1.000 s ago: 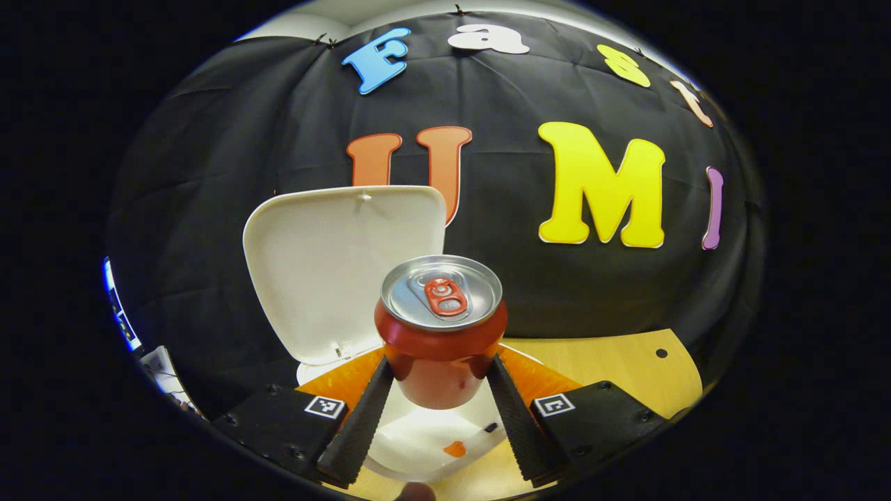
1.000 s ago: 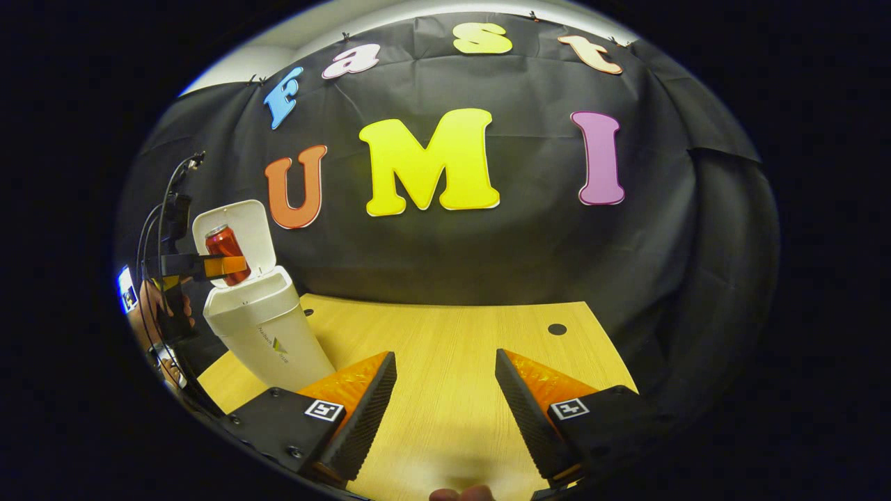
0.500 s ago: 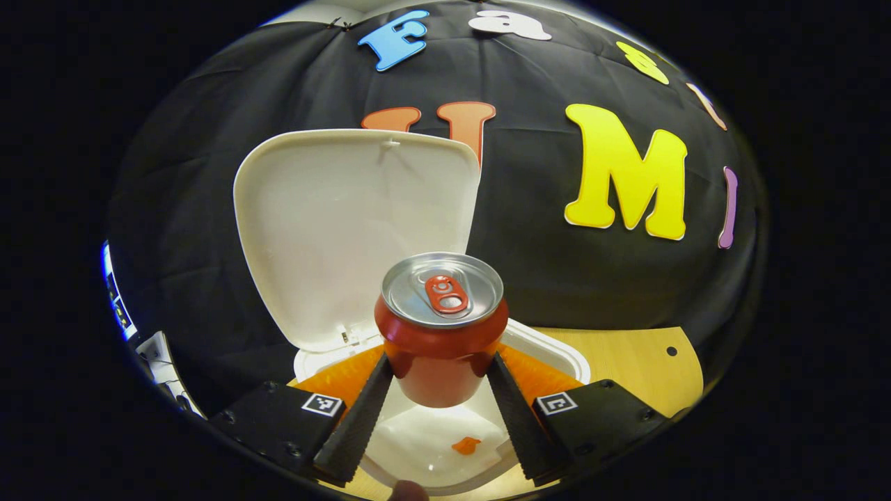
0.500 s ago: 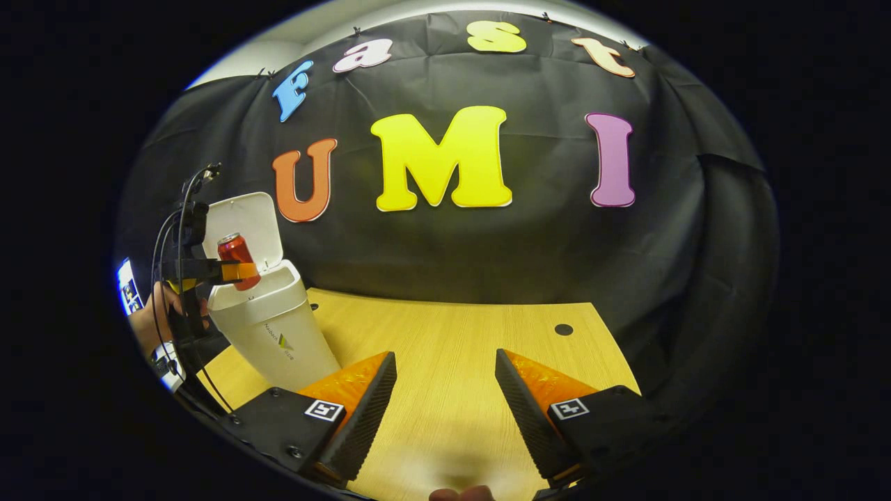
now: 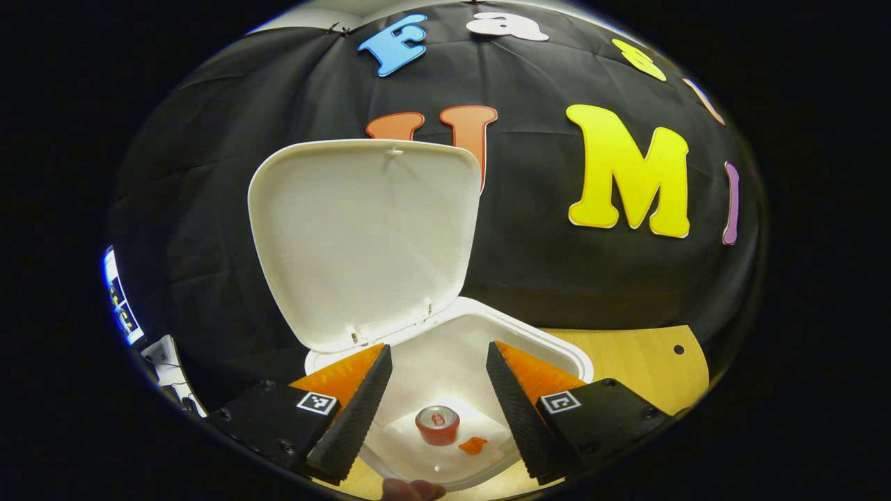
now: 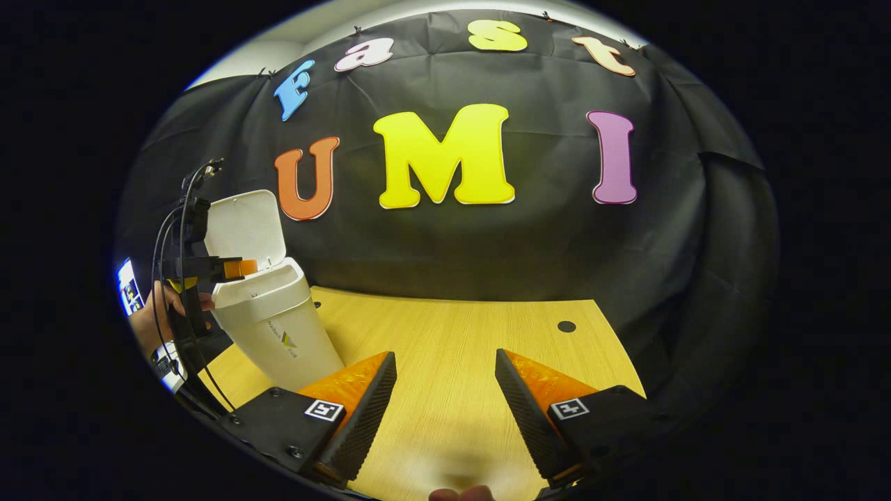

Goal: Press the lid of the desktop garbage bin to open it, pick up the crumpled paper on the desktop and throw it into the bin, then pick up the pop can on the desktop and drop it into the bin, and finally close the garbage bin lid.

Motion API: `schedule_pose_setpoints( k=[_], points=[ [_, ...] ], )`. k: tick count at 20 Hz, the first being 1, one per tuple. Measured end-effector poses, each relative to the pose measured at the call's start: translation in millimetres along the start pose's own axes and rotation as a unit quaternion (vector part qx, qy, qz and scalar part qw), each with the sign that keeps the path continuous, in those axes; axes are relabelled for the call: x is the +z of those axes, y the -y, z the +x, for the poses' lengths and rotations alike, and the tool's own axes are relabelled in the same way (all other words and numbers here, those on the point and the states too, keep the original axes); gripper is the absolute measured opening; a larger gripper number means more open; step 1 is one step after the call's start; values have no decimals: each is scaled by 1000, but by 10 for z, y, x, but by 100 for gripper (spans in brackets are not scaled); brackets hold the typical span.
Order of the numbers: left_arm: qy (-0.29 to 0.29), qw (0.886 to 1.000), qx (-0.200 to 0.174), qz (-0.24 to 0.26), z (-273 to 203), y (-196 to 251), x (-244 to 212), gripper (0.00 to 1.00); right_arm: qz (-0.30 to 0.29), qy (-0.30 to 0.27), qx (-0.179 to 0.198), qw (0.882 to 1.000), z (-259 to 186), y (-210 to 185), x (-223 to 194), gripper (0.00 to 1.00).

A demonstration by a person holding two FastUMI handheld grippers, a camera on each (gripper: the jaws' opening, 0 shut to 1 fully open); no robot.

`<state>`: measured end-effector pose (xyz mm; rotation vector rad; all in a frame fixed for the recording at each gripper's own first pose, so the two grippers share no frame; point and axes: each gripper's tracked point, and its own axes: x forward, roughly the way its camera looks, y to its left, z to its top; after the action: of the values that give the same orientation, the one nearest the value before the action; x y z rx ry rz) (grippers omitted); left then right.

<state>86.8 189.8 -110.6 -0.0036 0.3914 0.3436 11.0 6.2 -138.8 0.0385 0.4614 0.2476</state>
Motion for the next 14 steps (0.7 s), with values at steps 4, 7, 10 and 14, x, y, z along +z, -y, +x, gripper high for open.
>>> schedule_pose_setpoints(
  k=[4, 7, 10, 14],
  points=[
    [19, 999, 29, 10, -150, 16, 170, 90, 1, 1, 6, 1000, -23, -13, 16, 92],
    [44, 998, 45, -17, -276, 90, 429, 91, 3, 8, 13, 1000, -39, -18, 77, 92],
    [89, 993, 70, -44, -409, 102, 863, 90, -1, 14, 22, 1000, -49, -10, 166, 92],
    [128, 984, 110, -55, -422, -68, 1317, 90, 1, 25, 30, 999, -49, 23, 348, 92]
  ],
)
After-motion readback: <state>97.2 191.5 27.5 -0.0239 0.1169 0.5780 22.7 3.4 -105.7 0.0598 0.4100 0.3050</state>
